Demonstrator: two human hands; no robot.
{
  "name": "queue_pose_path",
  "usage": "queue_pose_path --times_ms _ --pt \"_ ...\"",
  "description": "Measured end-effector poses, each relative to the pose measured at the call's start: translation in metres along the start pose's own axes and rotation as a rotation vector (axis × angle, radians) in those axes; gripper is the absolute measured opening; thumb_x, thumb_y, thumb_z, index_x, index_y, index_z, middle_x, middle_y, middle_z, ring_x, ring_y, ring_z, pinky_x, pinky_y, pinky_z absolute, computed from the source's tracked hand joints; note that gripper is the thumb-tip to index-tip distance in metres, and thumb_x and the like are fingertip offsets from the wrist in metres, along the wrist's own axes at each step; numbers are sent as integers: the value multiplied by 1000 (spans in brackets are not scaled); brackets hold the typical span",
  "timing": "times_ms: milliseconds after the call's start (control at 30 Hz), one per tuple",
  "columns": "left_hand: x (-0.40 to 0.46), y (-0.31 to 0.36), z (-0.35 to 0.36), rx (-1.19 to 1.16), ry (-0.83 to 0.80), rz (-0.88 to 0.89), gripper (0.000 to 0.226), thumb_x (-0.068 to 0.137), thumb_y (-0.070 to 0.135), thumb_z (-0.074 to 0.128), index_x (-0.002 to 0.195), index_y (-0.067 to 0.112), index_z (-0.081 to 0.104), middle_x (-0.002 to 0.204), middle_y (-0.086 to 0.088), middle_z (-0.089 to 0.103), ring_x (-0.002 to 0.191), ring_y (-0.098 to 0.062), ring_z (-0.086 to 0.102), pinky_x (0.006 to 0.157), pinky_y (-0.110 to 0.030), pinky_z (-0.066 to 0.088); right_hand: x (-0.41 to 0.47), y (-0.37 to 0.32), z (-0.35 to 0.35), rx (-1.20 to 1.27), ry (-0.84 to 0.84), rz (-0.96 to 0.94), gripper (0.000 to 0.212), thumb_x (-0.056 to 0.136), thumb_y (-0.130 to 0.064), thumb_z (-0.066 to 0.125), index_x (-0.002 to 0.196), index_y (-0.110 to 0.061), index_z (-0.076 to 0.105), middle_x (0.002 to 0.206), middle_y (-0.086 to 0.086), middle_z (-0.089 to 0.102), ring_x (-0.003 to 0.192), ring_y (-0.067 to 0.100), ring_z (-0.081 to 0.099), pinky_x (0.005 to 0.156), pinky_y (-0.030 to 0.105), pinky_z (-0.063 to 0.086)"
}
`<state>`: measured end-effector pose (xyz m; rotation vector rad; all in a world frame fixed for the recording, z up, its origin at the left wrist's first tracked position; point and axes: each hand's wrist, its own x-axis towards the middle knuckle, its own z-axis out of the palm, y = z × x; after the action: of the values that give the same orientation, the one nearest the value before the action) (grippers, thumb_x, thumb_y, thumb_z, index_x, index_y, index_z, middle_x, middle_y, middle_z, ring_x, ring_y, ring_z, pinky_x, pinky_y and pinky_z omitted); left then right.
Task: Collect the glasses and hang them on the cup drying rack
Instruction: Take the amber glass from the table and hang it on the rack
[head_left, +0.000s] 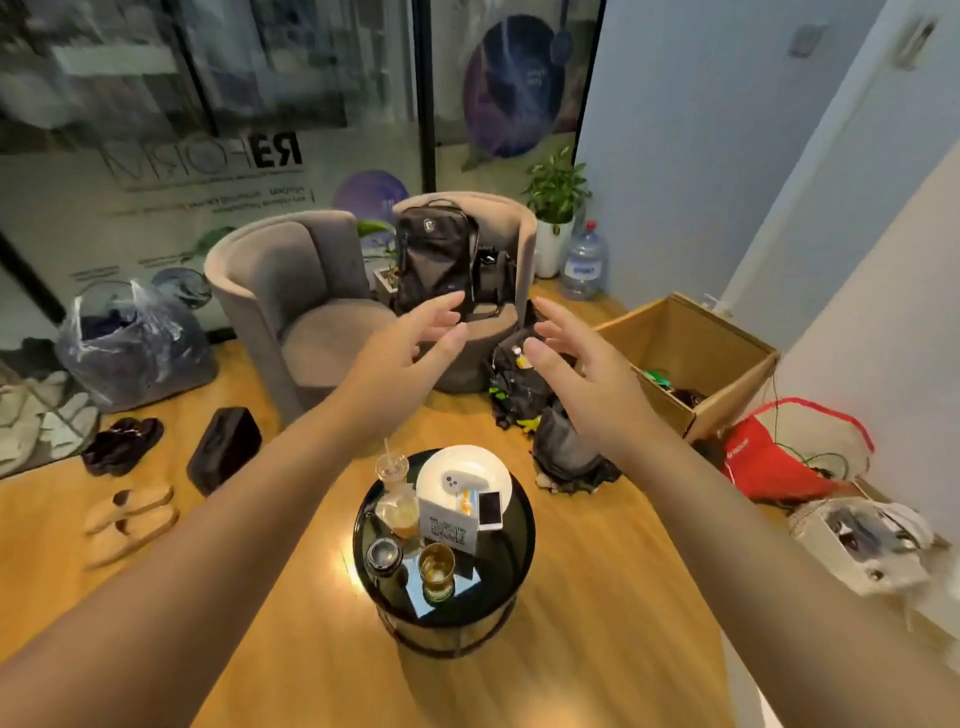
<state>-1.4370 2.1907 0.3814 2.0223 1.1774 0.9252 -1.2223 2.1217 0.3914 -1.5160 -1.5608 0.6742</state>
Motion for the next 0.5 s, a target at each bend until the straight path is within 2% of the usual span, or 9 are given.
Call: queue_pose_path --times_ms 67,167,300,433,500 --pt "5 -38 22 18 -26 -56 49 105 46 47 153 36 43 137 17 58 124 7 52 106 -28 45 11 37 19 3 -37 48 56 103 -50 53 157 -41 38 155 -10 50 139 5 46 102 21 39" --pt "4 -102 60 50 -58 -143 50 104 50 45 152 38 42 140 16 58 125 4 52 107 -30 45 24 98 51 -3 -97 108 56 102 -52 53 156 -43 39 154 -13 50 138 3 46 97 16 37" --pt "-16 -193 123 45 -72 -304 50 103 51 48 151 39 44 142 13 58 128 -3 54 108 -35 47 30 189 106 -1 -178 177 59 99 -59 53 155 -45 40 153 -16 50 133 1 47 99 24 44" --pt "-54 -283 191 50 -80 -471 50 102 52 51 150 43 42 147 11 55 132 -10 53 101 -29 47 19 277 159 -1 -240 257 55 101 -53 56 154 -43 43 151 -13 53 132 5 50 106 31 43" --pt "-76 -323 223 44 -79 -542 52 100 50 56 150 43 43 147 12 55 134 -11 51 97 -27 47 7 317 184 15 -284 297 54 101 -49 58 153 -42 44 152 -9 53 135 8 50 101 20 45"
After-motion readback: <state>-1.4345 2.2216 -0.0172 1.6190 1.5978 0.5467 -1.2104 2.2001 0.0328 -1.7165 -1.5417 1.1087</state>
